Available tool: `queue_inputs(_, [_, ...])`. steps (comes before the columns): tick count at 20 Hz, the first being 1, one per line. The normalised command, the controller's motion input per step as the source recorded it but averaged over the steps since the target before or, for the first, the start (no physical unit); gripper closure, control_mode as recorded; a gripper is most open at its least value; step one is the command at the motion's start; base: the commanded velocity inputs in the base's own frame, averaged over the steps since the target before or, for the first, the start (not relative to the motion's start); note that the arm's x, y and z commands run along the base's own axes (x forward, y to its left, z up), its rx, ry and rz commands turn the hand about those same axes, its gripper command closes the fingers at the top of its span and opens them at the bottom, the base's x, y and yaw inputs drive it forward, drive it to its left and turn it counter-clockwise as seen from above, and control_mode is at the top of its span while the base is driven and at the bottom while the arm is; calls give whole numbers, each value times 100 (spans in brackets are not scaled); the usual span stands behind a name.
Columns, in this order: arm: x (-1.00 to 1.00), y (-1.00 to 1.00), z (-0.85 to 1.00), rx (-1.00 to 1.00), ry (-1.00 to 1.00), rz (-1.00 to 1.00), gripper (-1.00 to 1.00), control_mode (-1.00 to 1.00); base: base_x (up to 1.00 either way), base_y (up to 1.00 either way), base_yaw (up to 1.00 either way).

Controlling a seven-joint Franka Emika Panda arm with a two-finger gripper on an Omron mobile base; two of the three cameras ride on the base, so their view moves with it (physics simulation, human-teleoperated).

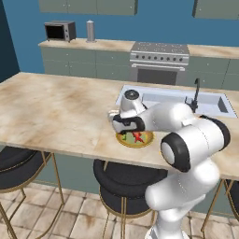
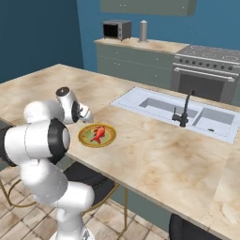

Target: Take the lemon wedge from the fridge and place it on the plate with fish on the dining counter.

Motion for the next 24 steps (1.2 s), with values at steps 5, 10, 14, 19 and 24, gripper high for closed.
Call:
queue_inputs(5, [-100,0,66,-7,-32,0,-100,-100,0,0,0])
queue_inputs(10, [-100,2,100,-8,-38,0,-100,-100,0,0,0])
queue_inputs(14, [-100,0,100,-8,-45,1,-100,-100,0,0,0])
queue_inputs(19, [-100,2,100,-7,-52,4,-100,-100,0,0,0])
queue_inputs(24, [-100,6,100,-4,-52,6,-100,-100,0,0,0])
